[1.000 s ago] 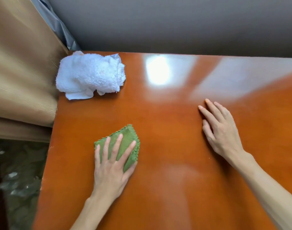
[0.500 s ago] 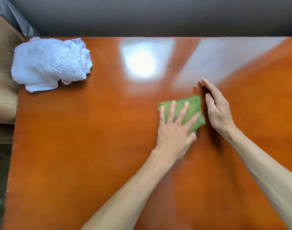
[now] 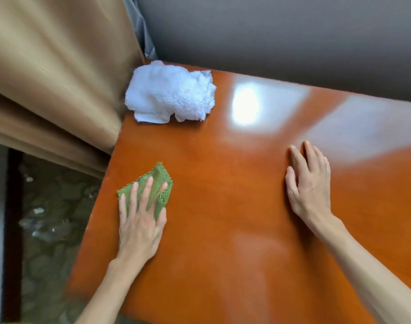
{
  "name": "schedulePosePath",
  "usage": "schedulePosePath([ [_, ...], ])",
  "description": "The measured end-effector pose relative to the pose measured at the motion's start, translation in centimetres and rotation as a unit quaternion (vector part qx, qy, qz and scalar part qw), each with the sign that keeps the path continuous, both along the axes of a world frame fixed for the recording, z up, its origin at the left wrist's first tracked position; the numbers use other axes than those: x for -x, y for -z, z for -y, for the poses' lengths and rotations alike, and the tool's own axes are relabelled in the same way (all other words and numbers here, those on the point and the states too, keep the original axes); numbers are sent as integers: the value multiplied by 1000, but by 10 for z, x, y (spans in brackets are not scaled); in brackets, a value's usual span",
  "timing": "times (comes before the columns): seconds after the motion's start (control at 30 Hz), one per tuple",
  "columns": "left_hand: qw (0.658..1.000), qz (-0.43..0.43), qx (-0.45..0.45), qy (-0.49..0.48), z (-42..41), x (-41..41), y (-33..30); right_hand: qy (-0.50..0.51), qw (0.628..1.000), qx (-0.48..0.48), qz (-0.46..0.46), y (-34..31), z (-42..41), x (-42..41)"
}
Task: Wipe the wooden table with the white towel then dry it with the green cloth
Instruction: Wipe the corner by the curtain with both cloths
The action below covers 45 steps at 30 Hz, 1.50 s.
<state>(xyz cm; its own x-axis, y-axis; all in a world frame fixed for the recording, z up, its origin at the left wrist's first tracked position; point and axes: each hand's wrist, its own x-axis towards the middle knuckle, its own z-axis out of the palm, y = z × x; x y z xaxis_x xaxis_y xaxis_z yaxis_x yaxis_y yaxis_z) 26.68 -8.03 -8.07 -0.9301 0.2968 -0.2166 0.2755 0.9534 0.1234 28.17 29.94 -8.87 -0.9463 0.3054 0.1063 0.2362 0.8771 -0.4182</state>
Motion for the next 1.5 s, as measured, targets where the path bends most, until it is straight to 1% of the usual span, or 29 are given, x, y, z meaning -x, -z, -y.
schedulePosePath([
  [0.1, 998, -19, -15, -55, 7, 48, 7, -61, 997, 36, 4, -1, 47, 41],
  [0.13, 998, -23, -21, -62, 5, 63, 8, -60, 995, 77, 4, -4, 63, 59],
  [0.17, 997, -29, -25, -66, 1, 75, 9, -42, 988, 147, 5, -11, 80, 78],
  [0.2, 997, -36, -26, -68, -4, 86, 10, -5, 970, 242, 16, -22, 97, 98],
  [0.23, 996, -45, -26, -68, -9, 94, 10, 36, 940, 339, 31, -34, 113, 120],
  [0.27, 996, -54, -25, -66, -13, 100, 11, 74, 905, 416, 47, -47, 127, 143],
  [0.3, 996, -62, -25, -58, -18, 103, 10, 109, 876, 467, 57, -57, 139, 168],
  [0.33, 997, -67, -23, -41, -21, 103, 10, 142, 857, 491, 64, -63, 150, 191],
  [0.37, 997, -68, -23, -14, -24, 99, 9, 170, 852, 490, 72, -68, 160, 212],
  [0.43, 996, -63, -25, 58, -30, 84, 7, 202, 875, 429, 98, -71, 175, 237],
  [0.5, 990, -57, -26, 122, -34, 64, 5, 205, 896, 377, 119, -69, 180, 244],
  [0.53, 988, -55, -24, 142, -33, 56, 6, 202, 898, 375, 114, -68, 179, 244],
  [0.6, 987, -52, -21, 149, -24, 47, 10, 188, 890, 404, 99, -67, 174, 245],
  [0.7, 993, -45, -21, 110, -9, 51, 10, 185, 856, 476, 77, -72, 158, 249],
  [0.8, 997, -41, -21, 60, -1, 75, 6, 188, 798, 570, 54, -81, 137, 239],
  [0.9, 998, -55, -24, 14, -5, 128, 5, 172, 749, 639, 31, -93, 103, 207],
  [1.0, 998, -58, -20, -4, -31, 193, 6, 192, 704, 684, 2, -110, 68, 179],
  [1.13, 998, -69, 0, -11, -102, 253, 6, 239, 655, 715, -50, -129, 37, 161],
  [1.2, 997, -67, 16, 28, -136, 255, 2, 253, 645, 718, -67, -132, 31, 159],
  [1.3, 989, -53, 7, 136, -155, 218, 2, 259, 630, 728, -79, -131, 31, 164],
  [1.33, 985, -50, 1, 166, -151, 197, 0, 257, 626, 732, -81, -129, 31, 166],
  [1.4, 975, -51, 9, 214, -131, 148, -1, 255, 631, 729, -78, -124, 32, 170],
  [1.47, 971, -44, 16, 236, -99, 109, 2, 252, 642, 721, -70, -120, 33, 174],
  [1.5, 972, -43, 16, 230, -82, 100, 4, 251, 644, 720, -67, -118, 32, 176],
])
